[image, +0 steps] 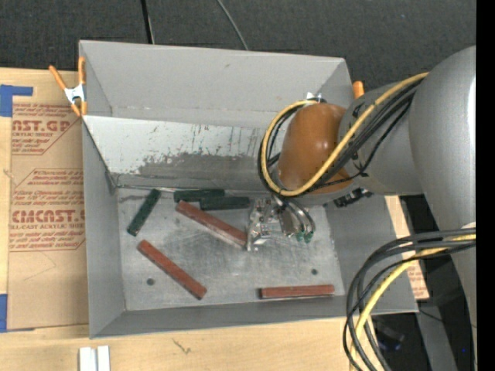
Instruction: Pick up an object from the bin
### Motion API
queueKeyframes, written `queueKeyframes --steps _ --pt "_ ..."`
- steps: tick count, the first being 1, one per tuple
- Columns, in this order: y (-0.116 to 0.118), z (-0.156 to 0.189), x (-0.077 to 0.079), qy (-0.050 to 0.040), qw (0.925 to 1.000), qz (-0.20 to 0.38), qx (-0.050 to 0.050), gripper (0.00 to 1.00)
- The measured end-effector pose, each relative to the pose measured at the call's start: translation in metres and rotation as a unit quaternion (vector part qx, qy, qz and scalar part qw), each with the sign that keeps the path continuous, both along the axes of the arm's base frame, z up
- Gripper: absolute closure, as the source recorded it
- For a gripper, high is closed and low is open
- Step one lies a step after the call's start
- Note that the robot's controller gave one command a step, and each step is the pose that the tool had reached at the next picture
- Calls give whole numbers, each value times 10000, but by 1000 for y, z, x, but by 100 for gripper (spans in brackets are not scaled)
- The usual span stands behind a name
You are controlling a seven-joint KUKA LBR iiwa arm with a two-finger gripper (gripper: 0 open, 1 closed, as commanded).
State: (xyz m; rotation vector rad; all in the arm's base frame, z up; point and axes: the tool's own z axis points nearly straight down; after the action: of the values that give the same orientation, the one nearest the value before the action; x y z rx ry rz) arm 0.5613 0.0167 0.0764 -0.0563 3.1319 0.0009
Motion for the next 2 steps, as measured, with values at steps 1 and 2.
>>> queueKeyframes --steps 1,2 --pt "0 0 0 -1 10000 2 0 100" --pt "-7 142 -7 25 10000 -42 -2 100"
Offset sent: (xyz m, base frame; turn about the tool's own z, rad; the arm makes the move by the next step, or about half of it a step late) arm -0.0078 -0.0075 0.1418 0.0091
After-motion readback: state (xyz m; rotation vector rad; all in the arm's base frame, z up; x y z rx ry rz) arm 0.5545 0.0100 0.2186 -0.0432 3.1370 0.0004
